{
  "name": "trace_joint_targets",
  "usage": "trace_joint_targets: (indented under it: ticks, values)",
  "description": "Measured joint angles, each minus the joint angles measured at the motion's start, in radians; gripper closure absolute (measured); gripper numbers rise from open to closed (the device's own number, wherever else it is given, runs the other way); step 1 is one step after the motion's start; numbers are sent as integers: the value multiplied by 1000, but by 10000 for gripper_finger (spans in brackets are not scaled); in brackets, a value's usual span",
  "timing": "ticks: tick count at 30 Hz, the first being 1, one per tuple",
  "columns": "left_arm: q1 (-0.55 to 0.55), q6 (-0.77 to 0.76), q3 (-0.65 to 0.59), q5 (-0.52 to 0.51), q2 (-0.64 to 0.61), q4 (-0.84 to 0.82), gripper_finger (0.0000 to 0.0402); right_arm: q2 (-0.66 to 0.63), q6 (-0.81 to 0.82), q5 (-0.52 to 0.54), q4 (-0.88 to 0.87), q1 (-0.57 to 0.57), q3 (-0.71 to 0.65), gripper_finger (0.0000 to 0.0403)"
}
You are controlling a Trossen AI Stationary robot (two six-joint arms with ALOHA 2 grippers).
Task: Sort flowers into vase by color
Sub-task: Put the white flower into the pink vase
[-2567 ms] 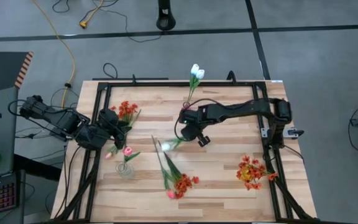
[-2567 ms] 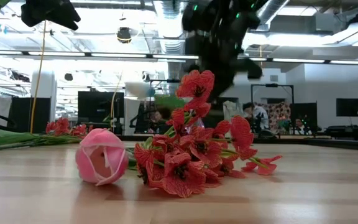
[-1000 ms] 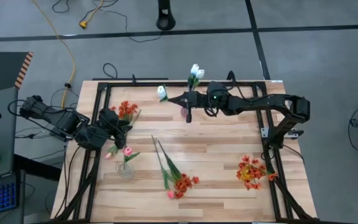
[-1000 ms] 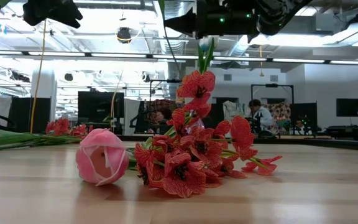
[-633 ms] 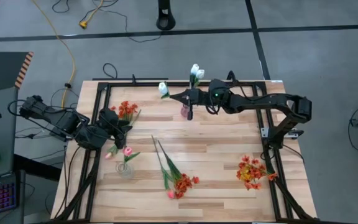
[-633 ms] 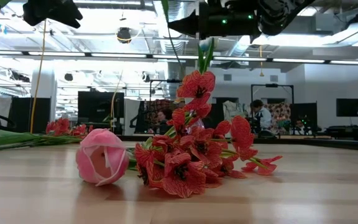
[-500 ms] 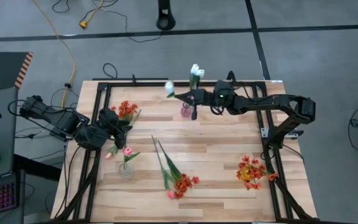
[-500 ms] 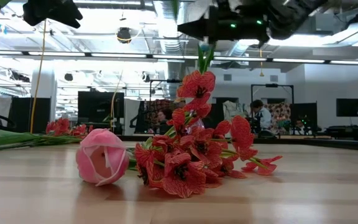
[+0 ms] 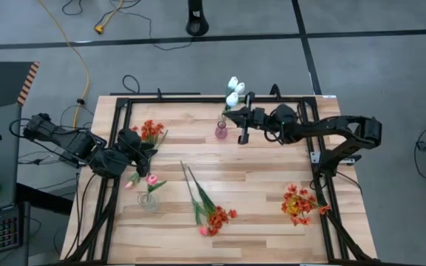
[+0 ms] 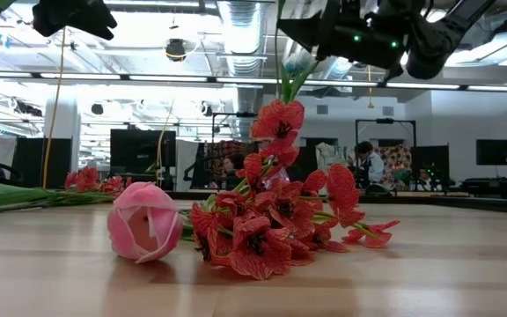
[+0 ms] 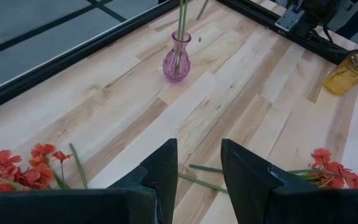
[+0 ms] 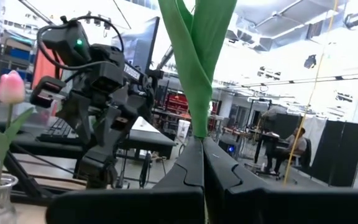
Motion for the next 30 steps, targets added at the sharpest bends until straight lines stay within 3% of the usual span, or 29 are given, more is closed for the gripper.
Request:
trace_joint_targets:
  ticks: [9,18,30]
  values:
    - [0,0,0,0,0,0,292,35,-35,26,25,16,0,387]
    - [0,-14,0,0,0,1,292,163,-27,36,196,0,2,387]
    - [0,-5,0,0,0,3,292,161,-4,38,111,-6,3,387]
